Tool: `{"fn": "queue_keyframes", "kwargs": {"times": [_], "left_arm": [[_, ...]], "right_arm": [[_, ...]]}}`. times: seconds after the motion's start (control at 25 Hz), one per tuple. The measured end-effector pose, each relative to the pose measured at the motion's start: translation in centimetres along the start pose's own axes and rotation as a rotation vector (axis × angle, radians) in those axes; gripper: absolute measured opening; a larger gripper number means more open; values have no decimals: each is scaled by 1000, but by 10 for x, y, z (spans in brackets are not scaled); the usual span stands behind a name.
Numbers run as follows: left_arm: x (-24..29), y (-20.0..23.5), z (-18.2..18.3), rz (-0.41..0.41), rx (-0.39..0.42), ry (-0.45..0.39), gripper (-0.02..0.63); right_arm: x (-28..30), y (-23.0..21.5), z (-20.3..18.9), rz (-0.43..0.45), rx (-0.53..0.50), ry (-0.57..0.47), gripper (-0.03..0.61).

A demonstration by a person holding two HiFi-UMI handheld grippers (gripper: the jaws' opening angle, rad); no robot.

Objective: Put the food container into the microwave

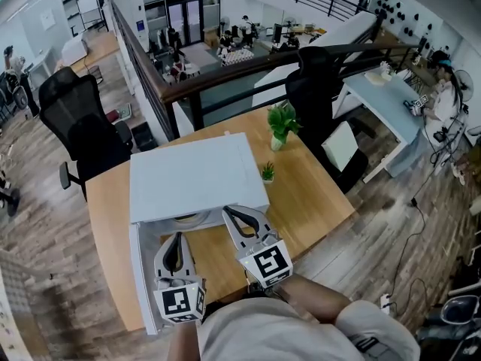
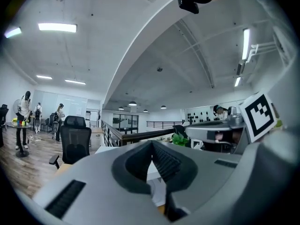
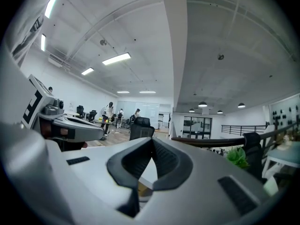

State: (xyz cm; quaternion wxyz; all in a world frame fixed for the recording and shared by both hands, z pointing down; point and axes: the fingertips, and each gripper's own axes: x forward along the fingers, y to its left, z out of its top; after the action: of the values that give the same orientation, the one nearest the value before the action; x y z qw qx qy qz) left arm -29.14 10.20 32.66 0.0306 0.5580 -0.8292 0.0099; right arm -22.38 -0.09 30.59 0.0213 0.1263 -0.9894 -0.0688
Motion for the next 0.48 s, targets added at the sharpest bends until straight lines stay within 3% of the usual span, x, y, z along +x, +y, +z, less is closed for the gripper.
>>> {"fn": "queue_keyframes", "kwargs": {"times": [0.48], "left_arm": [[3, 2, 5, 0, 22, -15, 12]], "right_arm": [[2, 1, -5, -12, 11, -4, 5]]}}
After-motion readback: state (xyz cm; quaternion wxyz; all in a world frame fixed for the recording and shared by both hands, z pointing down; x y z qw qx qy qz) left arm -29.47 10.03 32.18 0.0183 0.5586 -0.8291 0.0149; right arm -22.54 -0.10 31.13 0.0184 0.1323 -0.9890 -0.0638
